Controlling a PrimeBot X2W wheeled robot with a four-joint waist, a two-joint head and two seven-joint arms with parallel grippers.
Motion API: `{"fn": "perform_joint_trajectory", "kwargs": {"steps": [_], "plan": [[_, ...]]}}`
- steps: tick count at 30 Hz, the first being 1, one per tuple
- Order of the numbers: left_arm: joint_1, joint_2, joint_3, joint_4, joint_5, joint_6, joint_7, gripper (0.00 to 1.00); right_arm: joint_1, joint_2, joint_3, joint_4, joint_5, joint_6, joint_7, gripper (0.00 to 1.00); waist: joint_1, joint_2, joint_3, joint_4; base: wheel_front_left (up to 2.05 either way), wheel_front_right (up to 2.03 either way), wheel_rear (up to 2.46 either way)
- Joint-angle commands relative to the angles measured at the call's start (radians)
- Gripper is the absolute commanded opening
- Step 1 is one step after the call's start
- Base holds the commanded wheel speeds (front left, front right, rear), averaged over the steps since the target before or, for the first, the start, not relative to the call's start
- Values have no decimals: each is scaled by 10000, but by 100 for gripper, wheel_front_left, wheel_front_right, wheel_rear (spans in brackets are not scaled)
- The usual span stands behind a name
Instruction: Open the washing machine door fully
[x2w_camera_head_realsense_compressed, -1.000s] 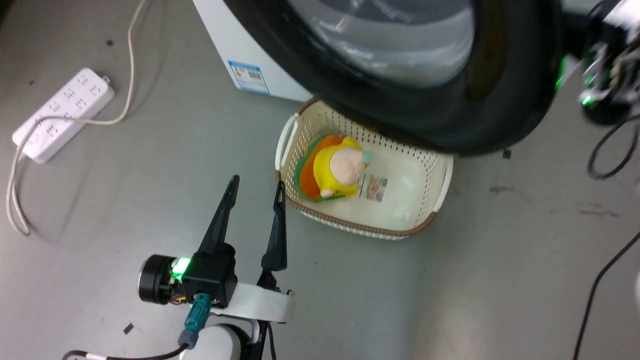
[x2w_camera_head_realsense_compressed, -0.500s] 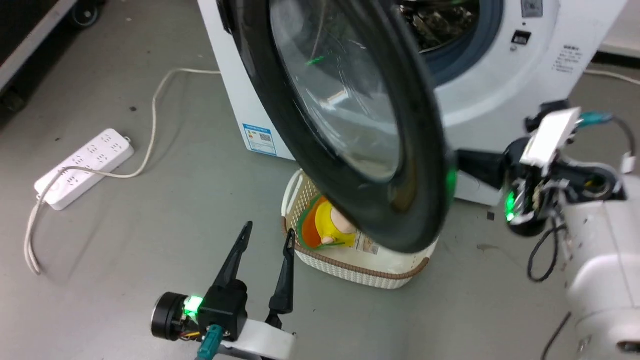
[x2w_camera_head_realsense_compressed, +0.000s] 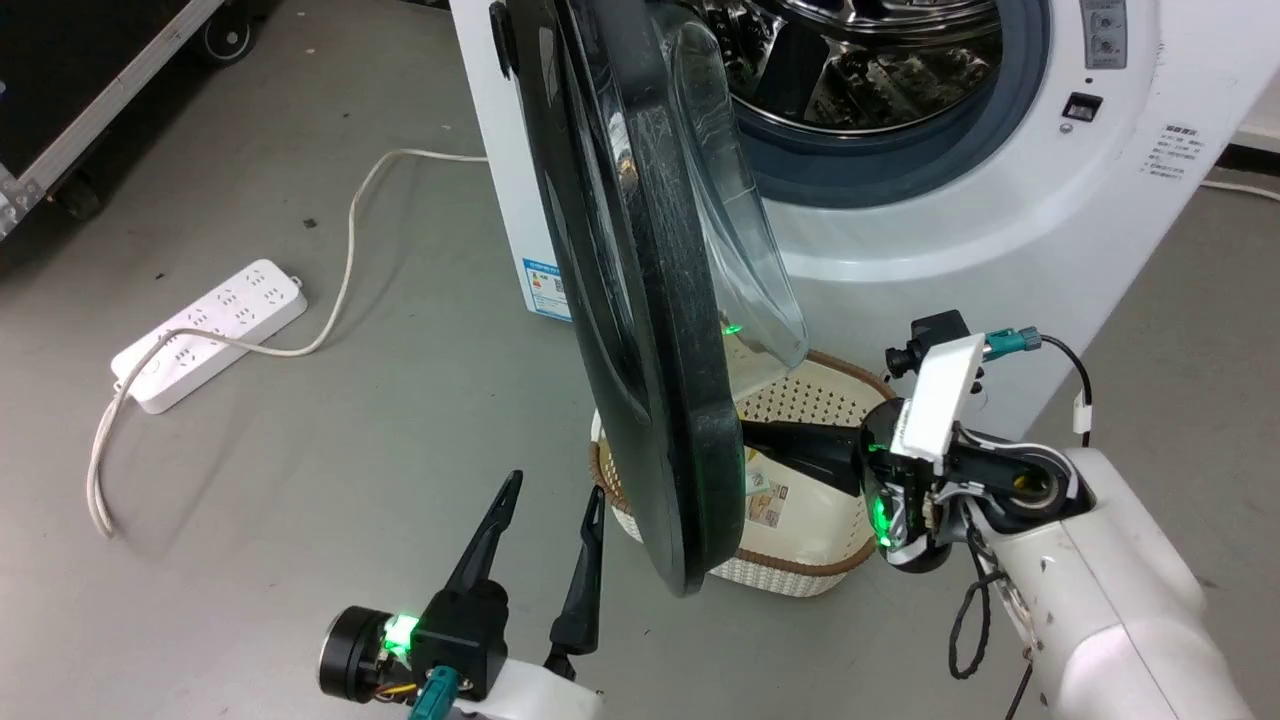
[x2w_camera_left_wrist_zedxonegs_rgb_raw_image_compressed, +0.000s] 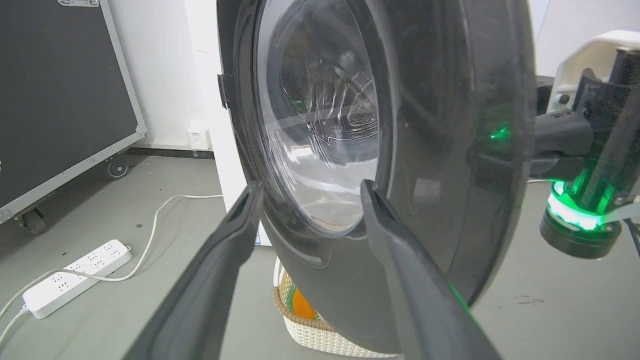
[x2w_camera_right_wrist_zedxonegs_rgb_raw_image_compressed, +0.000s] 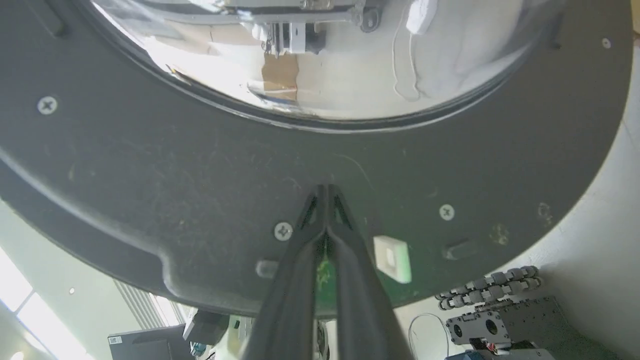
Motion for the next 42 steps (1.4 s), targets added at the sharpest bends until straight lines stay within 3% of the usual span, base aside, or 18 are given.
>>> {"fn": "perform_joint_trajectory", "kwargs": {"steps": [1, 3, 4, 5, 9, 16, 22, 26, 32, 36, 42], "plan": [[107, 16, 8, 21, -1, 59, -53, 100, 165, 38, 75, -54, 47, 54, -165, 0, 0, 0, -43, -38, 0, 0, 0], [139, 16, 63, 29, 0, 77, -53, 100, 156, 22, 105, -138, -128, 54, -487, 0, 0, 0, -116, -111, 0, 0, 0], [149, 16, 99, 29, -6, 85, -53, 100, 168, -80, 139, -254, -345, 54, -721, 36, 0, 0, -166, -160, 0, 0, 0], [160, 16, 141, 27, -15, 92, -53, 100, 233, -173, 116, -337, -499, 54, -948, 100, 0, 0, -227, -217, 0, 0, 0], [217, 16, 387, -3, -48, 119, -53, 100, 534, -788, -40, -1128, -1368, 54, -2269, 100, 0, 0, -487, -518, 0, 0, 0], [130, 16, 1048, -90, -113, 50, -53, 100, 1946, -2745, 891, -4348, -5289, 54, -6917, 100, 0, 0, -773, -1105, 0, 0, 0], [342, 16, 1777, -218, -175, -58, -53, 100, 3180, -3825, 1098, -5304, -8748, 54, -10170, 100, 0, 0, -1050, -1689, 0, 0, 0], [598, 46, 2146, -260, -136, -257, -53, 100, 4243, -3391, -51, -5436, -10961, 54, -11264, 100, 0, 0, -1179, -2070, 0, 0, 0], [965, 41, 2362, -338, -23, -496, -53, 100, 6364, -1553, -1877, -6843, -13846, 54, -11682, 100, 0, 0, -1201, -2409, 0, 0, 0], [1121, 35, 2433, -314, -8, -562, -53, 100, 7456, -649, -2302, -7582, -14992, 54, -11756, 100, 0, 0, -1170, -2561, 0, 0, 0], [1239, 27, 2364, -181, 61, -688, -53, 100, 8163, -106, -2633, -7890, -15432, 54, -11771, 100, 0, 0, -1194, -2598, 0, 0, 0]]}}
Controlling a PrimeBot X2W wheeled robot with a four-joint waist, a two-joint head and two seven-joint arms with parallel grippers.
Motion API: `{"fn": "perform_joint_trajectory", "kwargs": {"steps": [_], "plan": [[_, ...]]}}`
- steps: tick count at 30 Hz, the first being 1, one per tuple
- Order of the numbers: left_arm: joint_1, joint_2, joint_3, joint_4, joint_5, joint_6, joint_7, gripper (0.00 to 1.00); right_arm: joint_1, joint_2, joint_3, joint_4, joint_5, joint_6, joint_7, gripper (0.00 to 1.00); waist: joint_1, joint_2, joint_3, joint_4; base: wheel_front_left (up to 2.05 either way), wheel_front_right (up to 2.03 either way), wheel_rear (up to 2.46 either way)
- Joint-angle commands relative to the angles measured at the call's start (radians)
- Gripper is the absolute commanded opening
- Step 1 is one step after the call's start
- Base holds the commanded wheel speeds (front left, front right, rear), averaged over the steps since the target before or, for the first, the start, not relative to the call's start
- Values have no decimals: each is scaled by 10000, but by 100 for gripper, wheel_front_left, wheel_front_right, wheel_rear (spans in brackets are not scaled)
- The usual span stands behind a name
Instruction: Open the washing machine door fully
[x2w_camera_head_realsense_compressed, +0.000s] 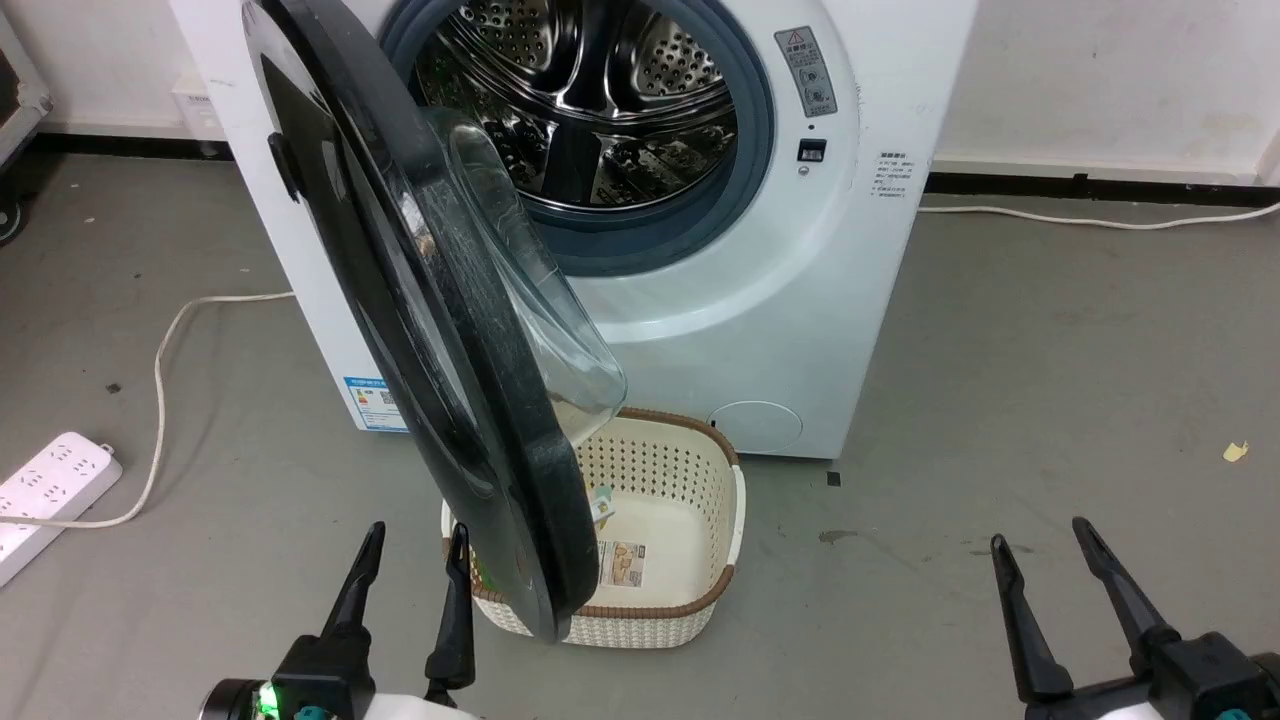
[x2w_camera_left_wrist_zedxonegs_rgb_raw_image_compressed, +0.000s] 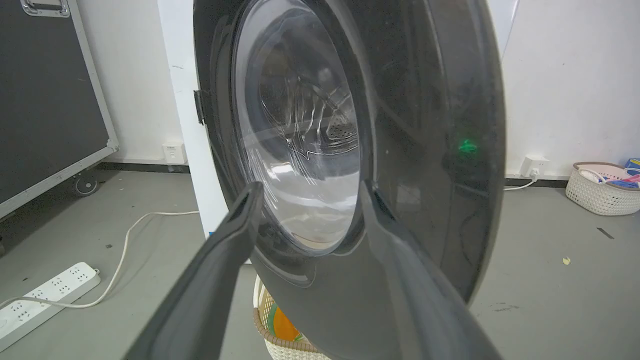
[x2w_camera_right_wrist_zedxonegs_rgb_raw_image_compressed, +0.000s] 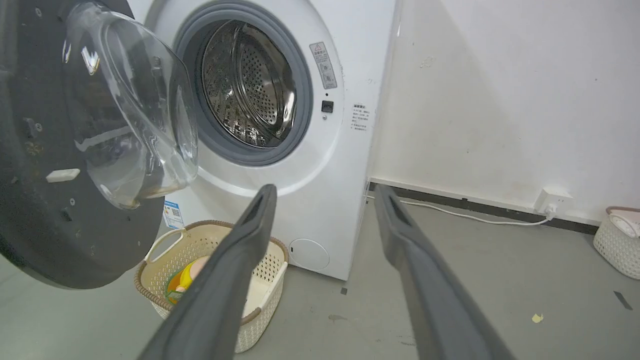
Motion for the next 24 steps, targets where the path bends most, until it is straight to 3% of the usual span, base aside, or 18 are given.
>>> {"fn": "perform_joint_trajectory", "kwargs": {"steps": [1, 7, 8, 9, 10, 18, 24], "plan": [[139, 16, -19, 38, 63, -55, -53, 100, 194, 109, -68, -70, -66, 8, -42, 100, 1, 0, -24, 15, 0, 0, 0], [166, 12, -102, 124, 139, -146, -53, 97, 265, 198, -97, -2, -59, 8, -44, 100, 1, 0, -86, 18, 0, 0, 0], [170, 12, -104, 110, 145, -167, -53, 31, 252, 203, -103, 22, -34, 8, -44, 100, 1, 0, -94, 2, 0, 0, 0], [170, 12, -104, 110, 145, -167, -53, 31, 252, 203, -103, 22, -34, 8, -44, 100, 1, 0, -94, 2, 0, 0, 0], [199, 11, -137, 82, 173, -244, -53, 0, 219, 209, -62, 80, 47, 8, -44, 100, 1, 0, -99, -22, 0, 0, 0], [134, 9, 35, -369, 134, -234, -53, 0, 167, 213, 39, 136, 353, 8, -44, 100, 1, 0, -73, -76, 0, 0, 0], [-450, 8, 690, -1828, -635, 190, -53, 0, 89, 214, 46, 80, 475, 8, -45, 100, 1, 0, -57, -154, 0, 0, 0]]}}
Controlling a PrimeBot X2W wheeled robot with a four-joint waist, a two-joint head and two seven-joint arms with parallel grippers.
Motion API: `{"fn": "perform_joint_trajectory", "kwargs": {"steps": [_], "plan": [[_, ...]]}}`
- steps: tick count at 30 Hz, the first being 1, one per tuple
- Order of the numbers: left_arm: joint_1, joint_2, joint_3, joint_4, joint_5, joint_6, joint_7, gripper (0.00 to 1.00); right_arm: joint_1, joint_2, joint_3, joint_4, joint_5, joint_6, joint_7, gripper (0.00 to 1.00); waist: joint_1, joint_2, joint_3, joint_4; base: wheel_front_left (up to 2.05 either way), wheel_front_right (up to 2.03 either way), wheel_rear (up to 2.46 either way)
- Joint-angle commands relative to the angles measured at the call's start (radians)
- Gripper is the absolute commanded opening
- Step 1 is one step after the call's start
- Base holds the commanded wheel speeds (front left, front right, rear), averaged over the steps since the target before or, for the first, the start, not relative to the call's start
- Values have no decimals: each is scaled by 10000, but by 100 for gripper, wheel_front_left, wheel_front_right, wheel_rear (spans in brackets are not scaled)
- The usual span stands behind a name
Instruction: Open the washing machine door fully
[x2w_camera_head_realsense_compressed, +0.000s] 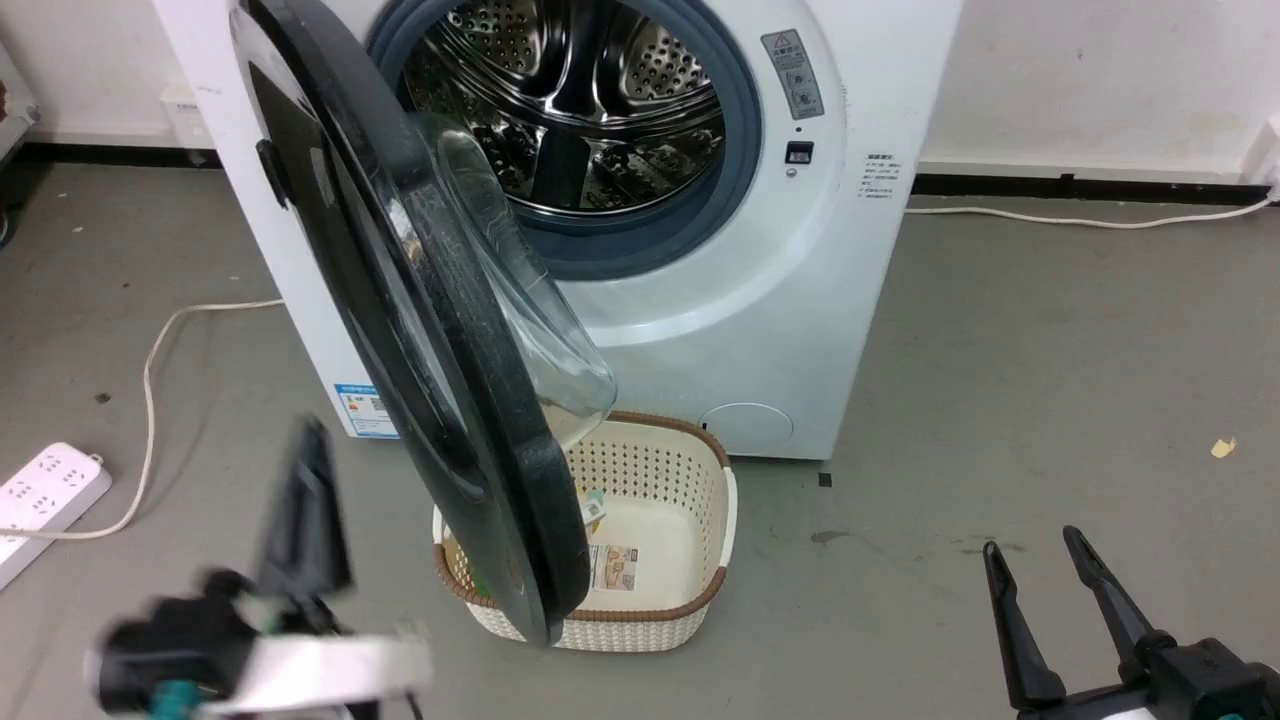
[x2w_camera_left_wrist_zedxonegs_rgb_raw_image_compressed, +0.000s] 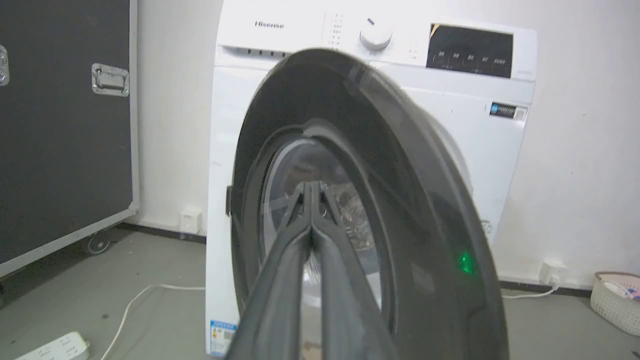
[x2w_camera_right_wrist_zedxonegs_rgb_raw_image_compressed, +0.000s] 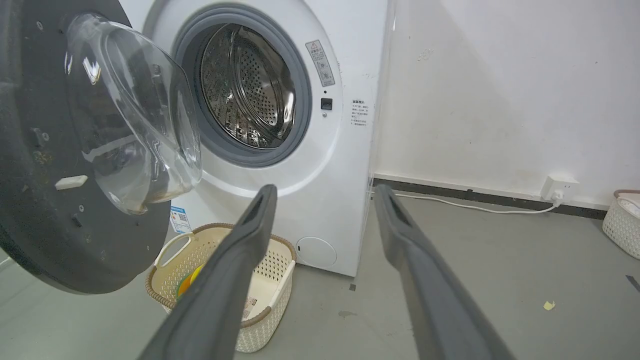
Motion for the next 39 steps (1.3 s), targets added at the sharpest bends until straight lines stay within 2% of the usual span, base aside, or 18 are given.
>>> {"fn": "perform_joint_trajectory", "kwargs": {"steps": [1, 4, 7, 11, 14, 21, 24, 32, 39], "plan": [[-303, 12, 111, -314, -125, 104, -53, 0, -54, 55, 17, -7, 88, 8, -45, 100, -1, 0, -8, -28, 0, 0, 0], [-1012, 12, 353, -1489, -34, 131, -53, 0, -93, 56, 18, 12, 156, 8, -45, 100, -1, 0, -26, -115, 0, 0, 0], [-1402, 12, 232, -1882, 122, 92, -53, 0, -100, 56, 22, 45, 198, 8, -45, 100, -1, 0, -44, -143, 0, 0, 0], [-1952, 11, -503, -1962, 244, 68, 73, 0, -135, 56, 94, 113, 272, 8, -45, 100, -1, 0, -64, -258, 0, 0, 0], [-2142, 11, -1260, -1788, 371, 84, 762, 0, -208, 56, 127, 126, 344, 8, -45, 100, -1, 0, -23, -392, 0, 0, 0], [-1569, 11, -2945, -488, -14, 342, 2590, 0, -278, 56, 123, 136, 494, 8, -45, 100, -1, 0, 159, -596, 0, 0, 0], [-1232, 11, -3417, 202, -243, 481, 2971, 0, -303, 56, 106, 144, 526, 8, -45, 100, -1, 0, 246, -621, 0, 0, 0], [-1200, 11, -3519, 2074, -661, 817, 2494, 0, -352, 56, 94, 166, 592, 8, -45, 100, -1, 0, 383, -462, 0, 0, 0], [-1514, 118, -3331, 2959, -715, 798, 1913, 0, -357, 56, 189, 215, 638, 8, -45, 100, -1, 0, 413, 58, 0, 0, 0]]}}
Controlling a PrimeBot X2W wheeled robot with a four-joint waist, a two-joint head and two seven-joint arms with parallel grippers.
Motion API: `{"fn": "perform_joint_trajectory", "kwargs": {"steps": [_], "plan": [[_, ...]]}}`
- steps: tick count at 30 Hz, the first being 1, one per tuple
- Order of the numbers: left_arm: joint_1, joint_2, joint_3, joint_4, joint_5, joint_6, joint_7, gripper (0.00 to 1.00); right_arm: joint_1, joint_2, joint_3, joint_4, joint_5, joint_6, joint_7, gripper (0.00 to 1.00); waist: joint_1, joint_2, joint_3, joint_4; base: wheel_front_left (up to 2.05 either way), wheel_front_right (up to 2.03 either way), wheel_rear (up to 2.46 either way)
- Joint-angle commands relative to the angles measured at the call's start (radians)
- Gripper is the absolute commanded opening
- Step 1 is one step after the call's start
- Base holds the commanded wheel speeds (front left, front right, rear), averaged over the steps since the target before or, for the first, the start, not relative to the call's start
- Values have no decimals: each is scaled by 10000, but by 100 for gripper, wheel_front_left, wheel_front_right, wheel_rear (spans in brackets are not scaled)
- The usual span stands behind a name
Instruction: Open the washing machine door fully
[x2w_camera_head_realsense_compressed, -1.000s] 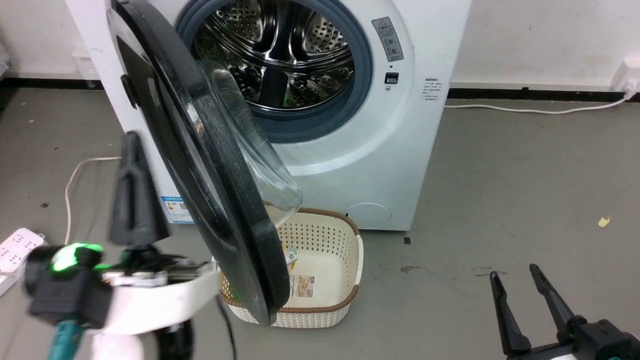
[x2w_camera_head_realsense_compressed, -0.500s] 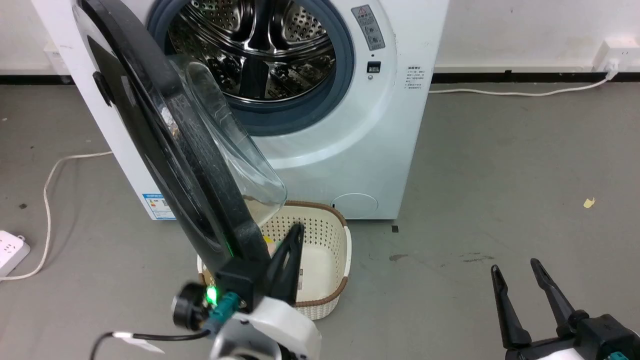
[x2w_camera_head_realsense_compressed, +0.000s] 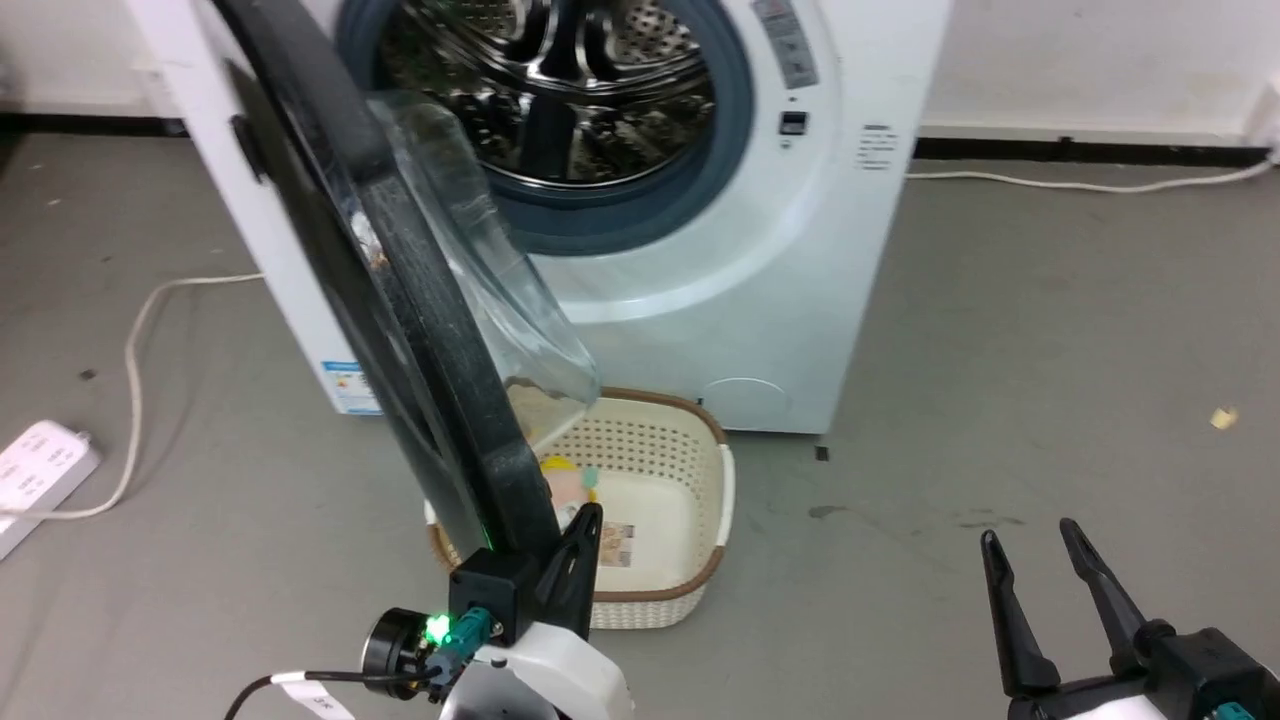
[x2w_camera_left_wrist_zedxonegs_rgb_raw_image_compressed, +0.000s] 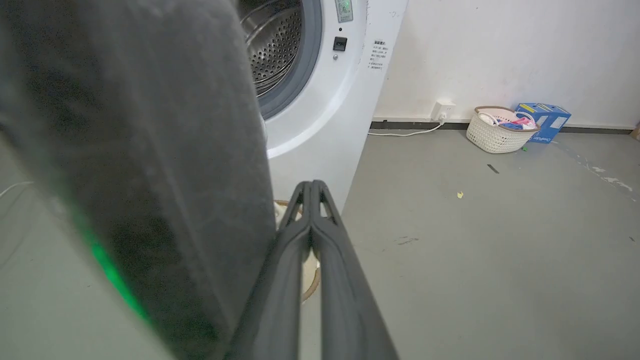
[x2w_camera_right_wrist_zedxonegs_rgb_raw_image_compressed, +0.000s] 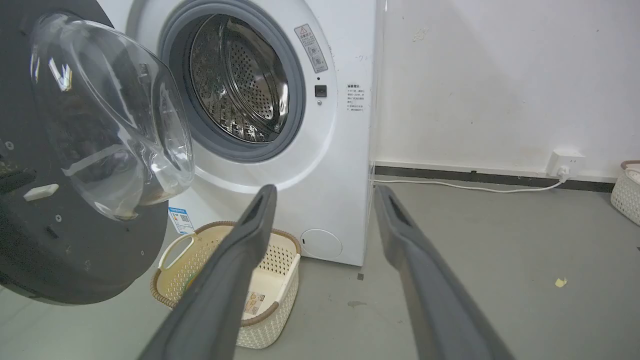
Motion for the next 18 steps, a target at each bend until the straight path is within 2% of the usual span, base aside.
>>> {"fn": "perform_joint_trajectory", "kwargs": {"steps": [1, 10, 18], "plan": [[-129, 140, 139, 125, -32, 38, -109, 0, -126, 47, 25, 21, 106, 8, -43, 100, 0, 0, -48, 274, 0, 0, 0], [228, 200, 165, 59, -203, 144, -356, 0, 132, 47, 105, 144, 246, 8, -43, 100, 0, 0, -368, 1844, 0, 0, 0], [218, 810, 771, -265, -366, 314, -270, 0, 120, 47, 344, 167, 178, 8, -43, 100, 0, 0, -135, 3260, 0, 0, 0]]}}
